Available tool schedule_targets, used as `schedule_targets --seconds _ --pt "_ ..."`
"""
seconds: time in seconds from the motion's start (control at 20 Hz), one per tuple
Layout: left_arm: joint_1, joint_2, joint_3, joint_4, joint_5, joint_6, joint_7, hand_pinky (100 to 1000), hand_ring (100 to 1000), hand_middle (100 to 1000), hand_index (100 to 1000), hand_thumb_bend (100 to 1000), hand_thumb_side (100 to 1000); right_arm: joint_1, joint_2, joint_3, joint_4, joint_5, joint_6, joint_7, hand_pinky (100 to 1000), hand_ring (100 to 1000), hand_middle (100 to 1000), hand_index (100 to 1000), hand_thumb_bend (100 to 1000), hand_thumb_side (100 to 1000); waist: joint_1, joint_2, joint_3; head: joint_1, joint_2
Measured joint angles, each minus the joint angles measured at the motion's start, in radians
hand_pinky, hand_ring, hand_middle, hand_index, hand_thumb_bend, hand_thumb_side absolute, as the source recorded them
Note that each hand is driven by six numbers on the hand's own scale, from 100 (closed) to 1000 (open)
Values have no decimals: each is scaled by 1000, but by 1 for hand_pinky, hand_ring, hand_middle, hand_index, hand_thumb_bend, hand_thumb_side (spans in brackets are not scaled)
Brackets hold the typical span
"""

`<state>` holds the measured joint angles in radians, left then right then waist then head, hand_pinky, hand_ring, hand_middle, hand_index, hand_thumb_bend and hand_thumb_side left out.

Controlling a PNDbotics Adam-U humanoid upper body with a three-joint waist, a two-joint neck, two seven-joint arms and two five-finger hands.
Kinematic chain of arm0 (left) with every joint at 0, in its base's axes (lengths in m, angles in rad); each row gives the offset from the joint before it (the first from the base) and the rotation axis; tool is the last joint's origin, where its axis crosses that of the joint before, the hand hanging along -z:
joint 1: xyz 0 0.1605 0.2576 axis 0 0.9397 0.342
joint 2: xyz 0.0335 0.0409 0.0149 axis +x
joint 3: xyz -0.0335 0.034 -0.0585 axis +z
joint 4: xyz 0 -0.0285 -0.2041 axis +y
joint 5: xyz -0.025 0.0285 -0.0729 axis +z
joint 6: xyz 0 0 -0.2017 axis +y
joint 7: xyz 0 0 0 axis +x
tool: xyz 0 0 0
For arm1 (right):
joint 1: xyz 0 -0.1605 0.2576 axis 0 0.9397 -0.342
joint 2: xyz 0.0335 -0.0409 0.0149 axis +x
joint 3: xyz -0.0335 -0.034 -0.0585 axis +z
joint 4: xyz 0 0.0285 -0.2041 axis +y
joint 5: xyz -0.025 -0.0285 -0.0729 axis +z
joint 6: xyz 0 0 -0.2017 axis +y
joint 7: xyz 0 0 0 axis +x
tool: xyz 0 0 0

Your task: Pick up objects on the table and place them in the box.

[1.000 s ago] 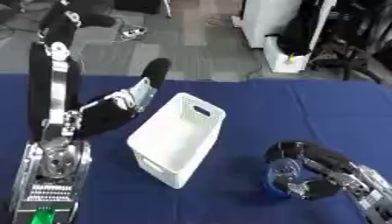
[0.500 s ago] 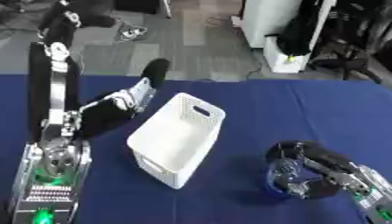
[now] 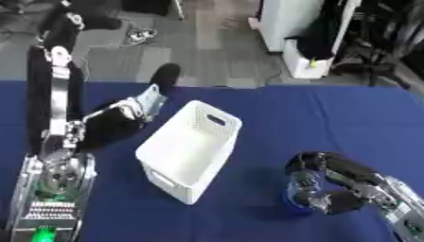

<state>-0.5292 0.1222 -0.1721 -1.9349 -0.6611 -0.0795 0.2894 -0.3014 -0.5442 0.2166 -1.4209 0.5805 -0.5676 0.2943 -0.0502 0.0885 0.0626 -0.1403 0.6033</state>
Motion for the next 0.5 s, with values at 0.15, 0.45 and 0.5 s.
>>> schedule_targets --seconds 0.15,0.45,0.5 --pt "0 0 0 0 0 0 0 862 679 791 862 524 599 0 4 0 9 1 2 3 681 707 746 792 448 786 0 0 0 0 0" --pt "0 -1 0 0 0 0 0 862 679 791 862 525 599 -2 18 0 55 21 8 10 683 709 747 792 465 770 0 0 4 0 0" --pt "0 -1 0 0 0 0 0 862 679 791 862 525 599 -4 18 0 63 26 8 10 683 708 747 792 465 770 0 0 6 0 0"
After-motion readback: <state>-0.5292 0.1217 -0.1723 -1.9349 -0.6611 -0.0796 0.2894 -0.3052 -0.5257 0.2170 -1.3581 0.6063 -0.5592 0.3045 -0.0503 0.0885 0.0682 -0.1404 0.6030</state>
